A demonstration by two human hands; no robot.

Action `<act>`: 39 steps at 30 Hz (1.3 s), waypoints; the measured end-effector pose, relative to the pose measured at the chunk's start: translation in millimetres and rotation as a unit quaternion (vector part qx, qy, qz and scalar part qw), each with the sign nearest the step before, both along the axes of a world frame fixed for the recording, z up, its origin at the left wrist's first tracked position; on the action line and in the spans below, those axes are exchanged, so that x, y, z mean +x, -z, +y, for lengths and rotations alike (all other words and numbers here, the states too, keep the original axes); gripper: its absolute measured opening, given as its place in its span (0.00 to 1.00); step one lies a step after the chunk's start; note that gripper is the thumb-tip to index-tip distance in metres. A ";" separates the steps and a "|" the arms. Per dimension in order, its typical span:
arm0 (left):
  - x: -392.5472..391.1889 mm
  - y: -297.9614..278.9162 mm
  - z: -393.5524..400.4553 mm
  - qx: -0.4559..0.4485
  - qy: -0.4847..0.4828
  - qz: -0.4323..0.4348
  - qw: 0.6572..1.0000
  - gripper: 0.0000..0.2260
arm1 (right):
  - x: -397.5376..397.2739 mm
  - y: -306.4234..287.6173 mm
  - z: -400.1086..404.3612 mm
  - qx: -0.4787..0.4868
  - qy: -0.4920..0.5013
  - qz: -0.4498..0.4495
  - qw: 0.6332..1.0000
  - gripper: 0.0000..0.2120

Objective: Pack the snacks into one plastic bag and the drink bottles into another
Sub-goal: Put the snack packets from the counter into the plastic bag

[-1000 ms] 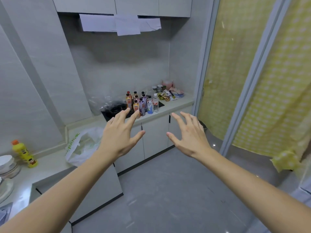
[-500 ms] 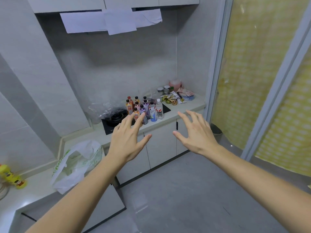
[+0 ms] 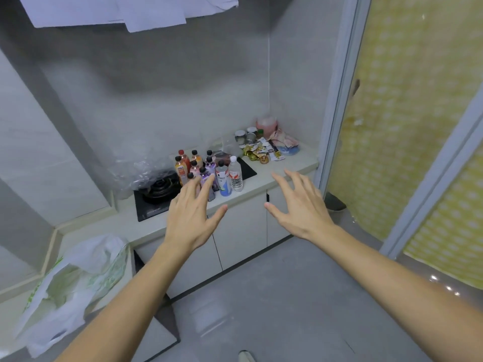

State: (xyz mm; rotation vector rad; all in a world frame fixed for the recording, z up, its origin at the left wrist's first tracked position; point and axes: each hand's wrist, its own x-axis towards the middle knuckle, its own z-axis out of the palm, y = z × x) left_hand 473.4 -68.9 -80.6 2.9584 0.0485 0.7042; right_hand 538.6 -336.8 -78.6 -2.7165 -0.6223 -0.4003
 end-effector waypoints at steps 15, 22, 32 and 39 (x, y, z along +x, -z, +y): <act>279.4 37.1 7.2 -0.055 0.033 0.031 0.997 0.34 | 245.6 35.8 16.1 -0.010 0.040 0.033 0.999 0.36; 374.0 56.2 -3.7 -0.053 0.011 0.048 0.997 0.34 | 349.5 56.2 8.6 -0.004 0.023 0.035 0.999 0.35; 486.7 85.3 -25.2 -0.059 -0.089 0.071 0.992 0.34 | 517.3 86.4 -15.6 -0.012 -0.068 0.069 0.995 0.34; 527.7 105.1 -14.6 -0.089 -0.166 0.092 0.978 0.35 | 602.3 100.7 11.2 -0.042 -0.137 0.083 0.986 0.34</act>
